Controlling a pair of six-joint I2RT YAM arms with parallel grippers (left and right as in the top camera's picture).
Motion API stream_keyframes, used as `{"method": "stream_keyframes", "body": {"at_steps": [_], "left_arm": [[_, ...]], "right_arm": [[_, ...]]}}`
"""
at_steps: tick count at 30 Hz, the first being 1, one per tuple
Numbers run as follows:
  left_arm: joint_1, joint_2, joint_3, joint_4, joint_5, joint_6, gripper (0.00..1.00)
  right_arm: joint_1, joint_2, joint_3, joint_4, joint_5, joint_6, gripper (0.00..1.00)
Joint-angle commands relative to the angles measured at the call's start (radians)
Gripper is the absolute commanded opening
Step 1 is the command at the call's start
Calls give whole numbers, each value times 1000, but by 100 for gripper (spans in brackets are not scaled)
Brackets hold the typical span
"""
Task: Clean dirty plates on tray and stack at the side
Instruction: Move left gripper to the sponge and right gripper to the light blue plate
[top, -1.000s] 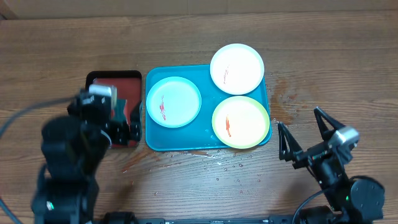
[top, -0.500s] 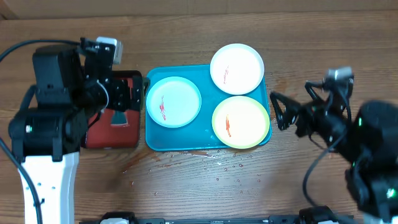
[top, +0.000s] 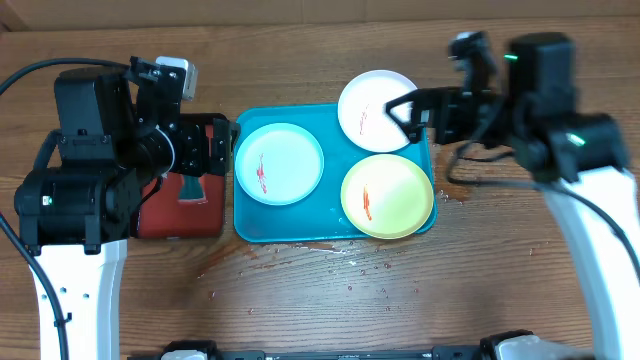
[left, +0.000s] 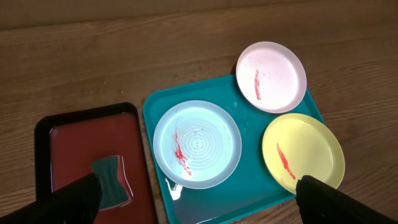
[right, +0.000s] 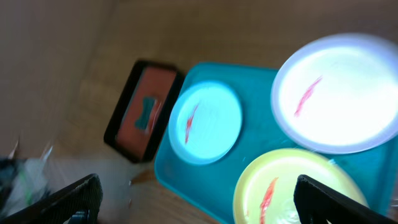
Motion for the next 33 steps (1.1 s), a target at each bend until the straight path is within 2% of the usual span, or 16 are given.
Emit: {"method": "stream_keyframes", "body": {"at_steps": [1, 4, 10, 14, 19, 20, 22, 28, 33], "left_arm": [[-5, 0, 27, 3, -13, -5, 100], [-5, 0, 27, 3, -13, -5, 100], [-5, 0, 27, 3, -13, -5, 100], [-5, 0, 27, 3, -14, -5, 100], [-5, 0, 27, 6, -14, -5, 100], [-5, 0, 27, 4, -14, -5, 100], [-5, 1, 27, 0, -14, -5, 100], [-5, 19, 27, -27, -60, -16, 100], [-1, 69, 27, -53, -164, -160, 100]], "right_arm": [[72, 92, 19, 0, -20, -5, 100], [108, 168, 18, 38, 21, -2, 100], [139, 308, 18, 82, -51, 6, 100], [139, 358, 18, 113, -53, 122, 100], [151, 385, 14, 174, -45, 132, 100], [156, 386, 14, 185, -23, 132, 100], [169, 388, 13, 200, 51, 139, 92], [272, 397, 13, 201, 360, 219, 91], [366, 439, 13, 212, 552, 309, 88]]}}
